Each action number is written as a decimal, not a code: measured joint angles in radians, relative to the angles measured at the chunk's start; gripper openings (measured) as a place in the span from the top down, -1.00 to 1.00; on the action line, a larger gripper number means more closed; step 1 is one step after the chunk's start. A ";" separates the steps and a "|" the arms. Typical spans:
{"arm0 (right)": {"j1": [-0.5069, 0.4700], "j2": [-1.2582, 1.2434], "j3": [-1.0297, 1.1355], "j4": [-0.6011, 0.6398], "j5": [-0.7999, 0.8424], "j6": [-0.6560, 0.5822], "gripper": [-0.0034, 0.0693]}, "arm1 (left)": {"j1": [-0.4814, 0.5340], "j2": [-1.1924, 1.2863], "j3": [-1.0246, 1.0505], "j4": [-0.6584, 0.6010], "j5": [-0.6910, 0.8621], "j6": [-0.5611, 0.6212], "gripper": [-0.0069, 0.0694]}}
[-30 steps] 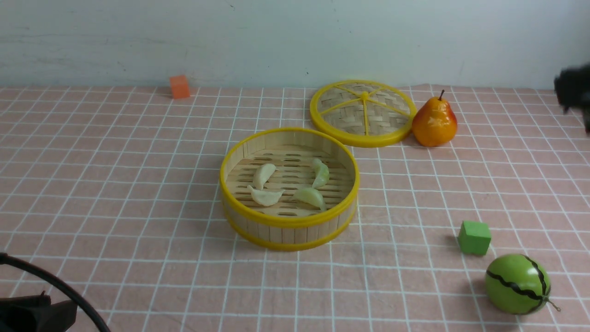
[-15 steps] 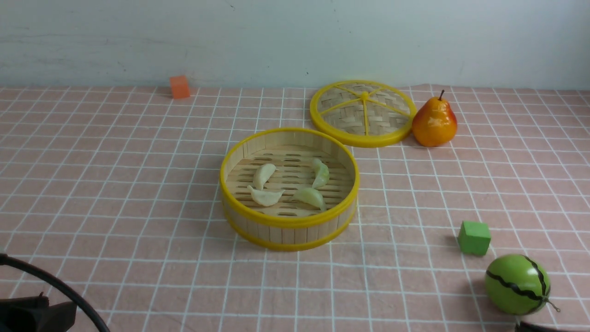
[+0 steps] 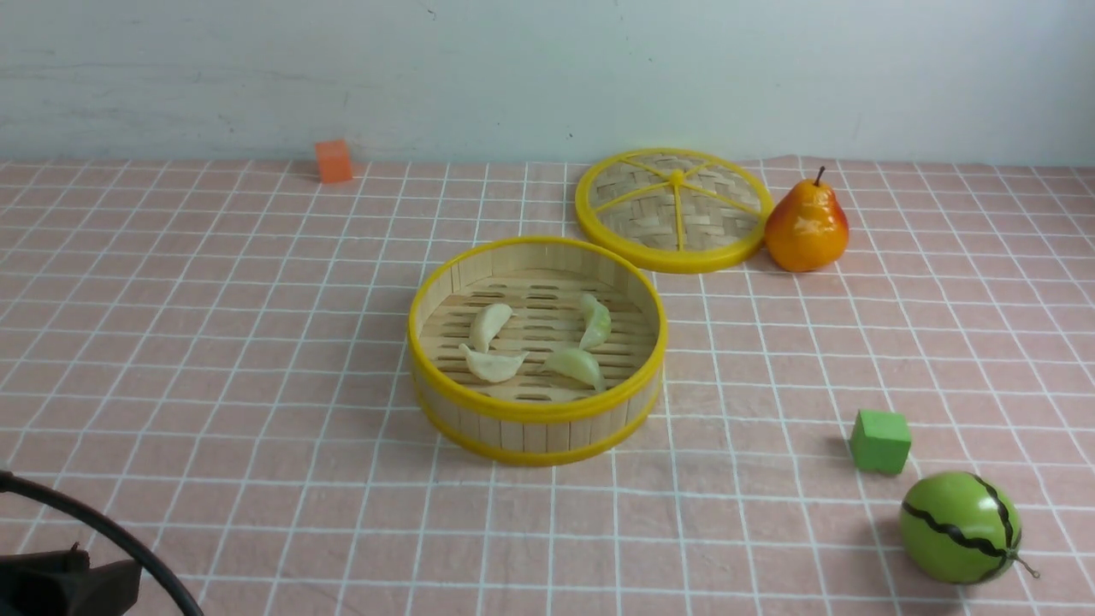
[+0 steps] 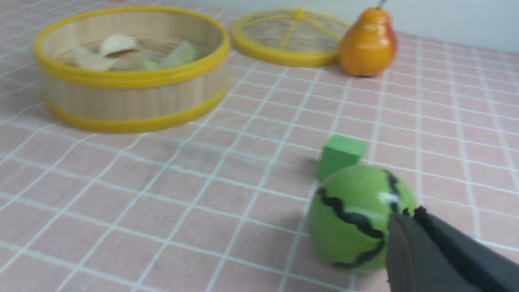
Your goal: Put the dumplings into the steamer on the table with the pink tablecloth.
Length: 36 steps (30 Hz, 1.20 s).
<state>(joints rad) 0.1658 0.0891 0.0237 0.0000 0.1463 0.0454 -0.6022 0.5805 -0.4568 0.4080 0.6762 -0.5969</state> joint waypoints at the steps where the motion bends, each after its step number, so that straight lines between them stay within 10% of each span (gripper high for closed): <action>1: -0.032 -0.042 0.000 0.020 0.036 0.000 0.93 | 0.000 0.000 0.000 0.000 0.000 0.000 0.20; 36: -0.094 -0.099 -0.008 0.069 0.238 -0.027 0.85 | 0.000 -0.021 0.013 0.002 -0.007 0.000 0.20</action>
<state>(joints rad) 0.0719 -0.0099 0.0160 0.0694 0.3840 0.0187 -0.6022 0.5592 -0.4439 0.4102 0.6689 -0.5969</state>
